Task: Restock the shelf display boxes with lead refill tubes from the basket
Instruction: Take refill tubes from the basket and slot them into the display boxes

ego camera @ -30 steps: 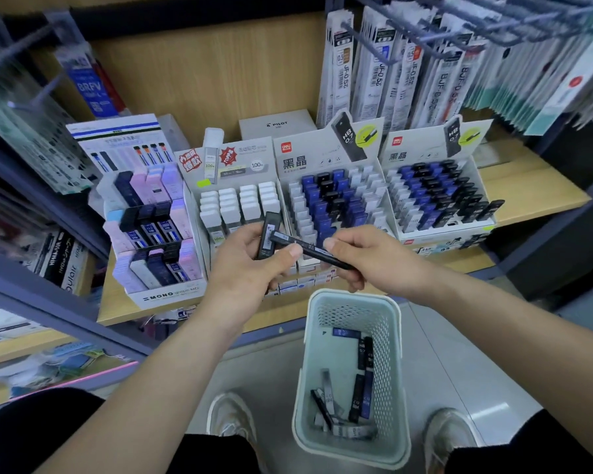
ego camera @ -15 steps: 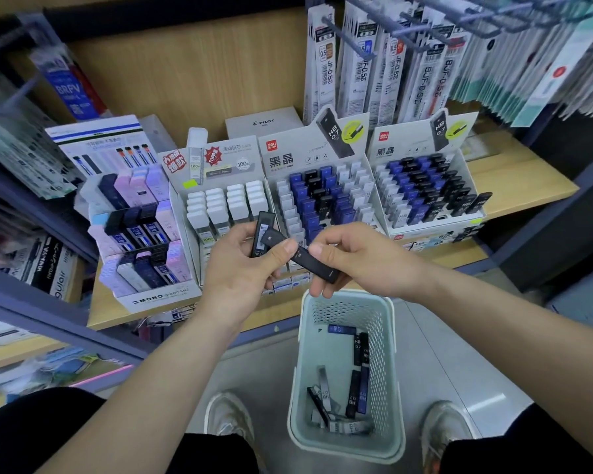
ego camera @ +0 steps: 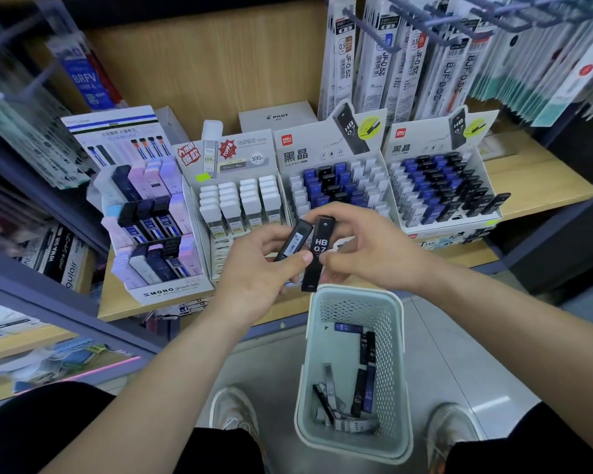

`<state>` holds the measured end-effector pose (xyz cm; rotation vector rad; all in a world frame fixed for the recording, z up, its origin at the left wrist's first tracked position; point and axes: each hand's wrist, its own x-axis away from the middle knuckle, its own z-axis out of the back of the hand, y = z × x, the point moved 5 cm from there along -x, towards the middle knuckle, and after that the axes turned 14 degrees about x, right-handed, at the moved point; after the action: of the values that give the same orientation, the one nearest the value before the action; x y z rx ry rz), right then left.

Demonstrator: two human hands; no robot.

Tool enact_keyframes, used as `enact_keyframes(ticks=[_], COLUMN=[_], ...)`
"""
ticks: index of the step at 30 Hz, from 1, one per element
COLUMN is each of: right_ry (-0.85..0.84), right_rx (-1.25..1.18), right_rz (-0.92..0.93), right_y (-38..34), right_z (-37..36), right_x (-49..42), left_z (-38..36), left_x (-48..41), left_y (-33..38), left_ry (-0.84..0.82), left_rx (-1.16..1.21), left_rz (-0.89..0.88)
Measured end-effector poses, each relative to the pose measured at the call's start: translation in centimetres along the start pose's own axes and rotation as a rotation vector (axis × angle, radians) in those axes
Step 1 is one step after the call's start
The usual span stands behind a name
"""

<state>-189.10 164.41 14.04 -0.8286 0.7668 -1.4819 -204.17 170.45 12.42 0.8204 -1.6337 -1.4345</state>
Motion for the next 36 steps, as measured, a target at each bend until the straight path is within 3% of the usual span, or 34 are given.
enact_keyframes(ticks=[5, 10, 21, 30, 36], right_ry=[0.241, 0.438, 0.409, 0.352, 0.418], right_rx=[0.109, 0.429, 0.701, 0.747, 0.852], right_rz=[-0.069, -0.065, -0.010, -0.009, 0.062], right_y=[1.5, 2.7, 4.4, 4.1, 4.4], right_z=[4.8, 7.9, 5.3, 5.5, 5.0], right_x=[-0.5, -0.7, -4.2, -5.9, -6.5], left_z=[0.3, 0.8, 2.0, 3.1, 3.3], left_x=[-0.2, 0.0, 0.3, 0.4, 0.5], left_y=[-0.4, -1.1, -1.5, -1.4, -1.3], left_ry=[0.003, -0.020, -0.021, -0.001, -0.010], left_rx=[-0.008, -0.083, -0.149, -0.160, -0.141], left_rz=[0.057, 0.079, 0.071, 0.073, 0.071])
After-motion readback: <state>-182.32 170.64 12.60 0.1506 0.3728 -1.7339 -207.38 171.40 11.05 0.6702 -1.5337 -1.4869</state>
